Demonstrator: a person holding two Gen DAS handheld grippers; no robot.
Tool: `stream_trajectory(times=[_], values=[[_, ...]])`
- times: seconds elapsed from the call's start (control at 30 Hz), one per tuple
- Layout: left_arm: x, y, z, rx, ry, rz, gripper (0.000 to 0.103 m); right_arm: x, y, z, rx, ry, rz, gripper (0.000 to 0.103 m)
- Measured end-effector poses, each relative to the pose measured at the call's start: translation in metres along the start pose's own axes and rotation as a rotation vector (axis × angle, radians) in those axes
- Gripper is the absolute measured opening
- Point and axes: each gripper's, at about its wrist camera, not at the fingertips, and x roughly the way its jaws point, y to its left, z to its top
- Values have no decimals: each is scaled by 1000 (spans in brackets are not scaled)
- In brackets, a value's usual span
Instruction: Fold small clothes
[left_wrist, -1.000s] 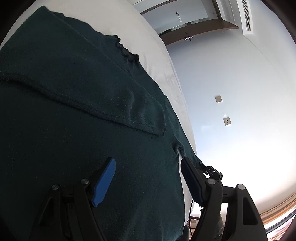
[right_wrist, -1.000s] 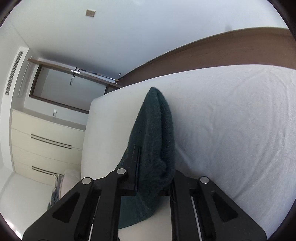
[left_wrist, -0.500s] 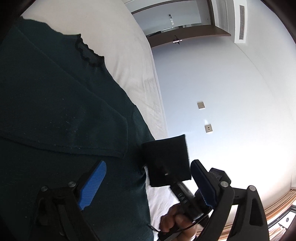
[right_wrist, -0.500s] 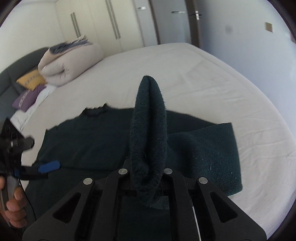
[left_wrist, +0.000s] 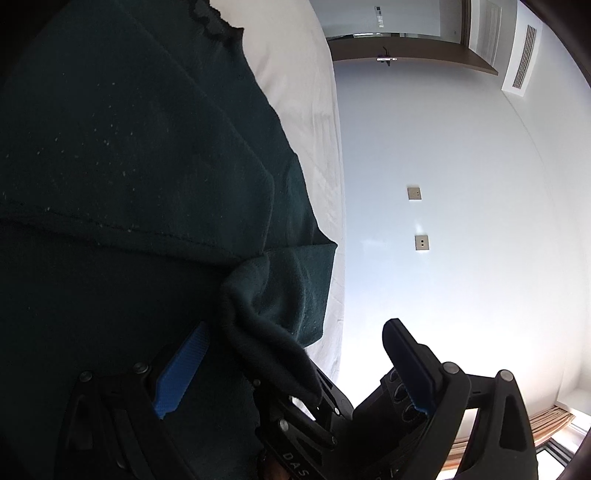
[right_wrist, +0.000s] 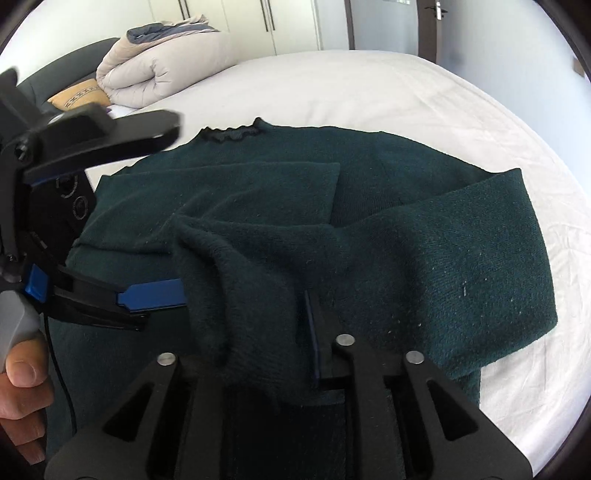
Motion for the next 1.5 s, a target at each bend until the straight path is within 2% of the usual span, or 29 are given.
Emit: stream_trajectory(times=[0.07, 0.1, 0.13, 0.17, 0.23, 0.3, 0.33, 0.4, 0.47, 0.6, 0.7, 0.93, 1.17, 1.33, 1.5], values=[[3, -1, -2, -8, 0, -5, 96, -8, -2, -7, -8, 0, 16, 31], [4, -1, -3, -7, -1, -3, 96, -7, -1, -7, -12, 0, 30, 45], [5, -1, -4, -6, 0, 5, 94, -8, 0, -9, -9, -3, 39, 51], [6, 0, -5, -7, 5, 11, 90, -12, -1, -11, 3, -12, 47, 56], [9, 4, -9, -21, 21, 11, 78, -26, -10, -28, 30, -11, 50, 56], [12, 8, -13, -29, 39, 28, 58, -26, -16, -30, 75, 4, 66, 56], [13, 9, -15, -29, 43, 40, 53, -25, -22, -33, 124, 21, 87, 56], [13, 8, -16, -15, 47, 72, 23, -25, -36, -38, 224, 35, 152, 56], [10, 1, -13, 20, 44, 110, 7, -25, -47, -39, 293, 22, 200, 56], [-11, -25, 5, 132, 0, 187, 7, -45, -71, -61, 401, -14, 277, 56], [-37, -41, 18, 200, -51, 229, 7, -42, -81, -63, 460, -24, 314, 56], [-95, -58, 48, 289, -143, 300, 7, -53, -95, -79, 482, -4, 335, 56], [-133, -26, 69, 244, -187, 354, 7, -62, -104, -89, 484, 5, 334, 56], [-145, 7, 80, 188, -203, 393, 7, -71, -109, -88, 488, 2, 338, 56], [-147, 27, 84, 179, -207, 437, 7, -73, -112, -82, 491, 5, 358, 56]])
